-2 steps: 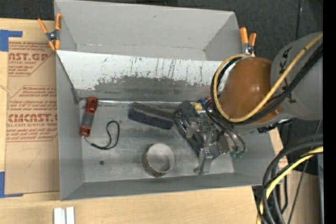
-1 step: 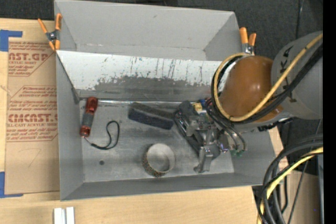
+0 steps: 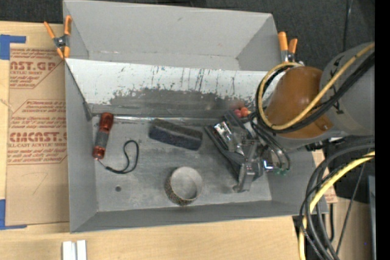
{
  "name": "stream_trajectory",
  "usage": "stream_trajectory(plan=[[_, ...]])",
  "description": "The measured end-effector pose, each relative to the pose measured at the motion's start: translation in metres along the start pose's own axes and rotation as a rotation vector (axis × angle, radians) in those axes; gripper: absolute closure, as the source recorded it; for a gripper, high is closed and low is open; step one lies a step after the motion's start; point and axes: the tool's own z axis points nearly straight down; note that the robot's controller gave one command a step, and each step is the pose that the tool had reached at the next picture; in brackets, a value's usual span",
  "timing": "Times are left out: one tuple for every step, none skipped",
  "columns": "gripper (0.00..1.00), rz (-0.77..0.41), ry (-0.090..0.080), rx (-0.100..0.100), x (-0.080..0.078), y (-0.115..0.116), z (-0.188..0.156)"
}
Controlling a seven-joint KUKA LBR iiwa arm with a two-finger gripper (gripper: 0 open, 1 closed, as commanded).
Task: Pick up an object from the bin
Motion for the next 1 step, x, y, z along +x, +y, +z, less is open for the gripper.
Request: stream_trajectory(plan=[[0.00, -0.169, 0.011, 0.001, 0.0191, 0.1229, -0.0190]])
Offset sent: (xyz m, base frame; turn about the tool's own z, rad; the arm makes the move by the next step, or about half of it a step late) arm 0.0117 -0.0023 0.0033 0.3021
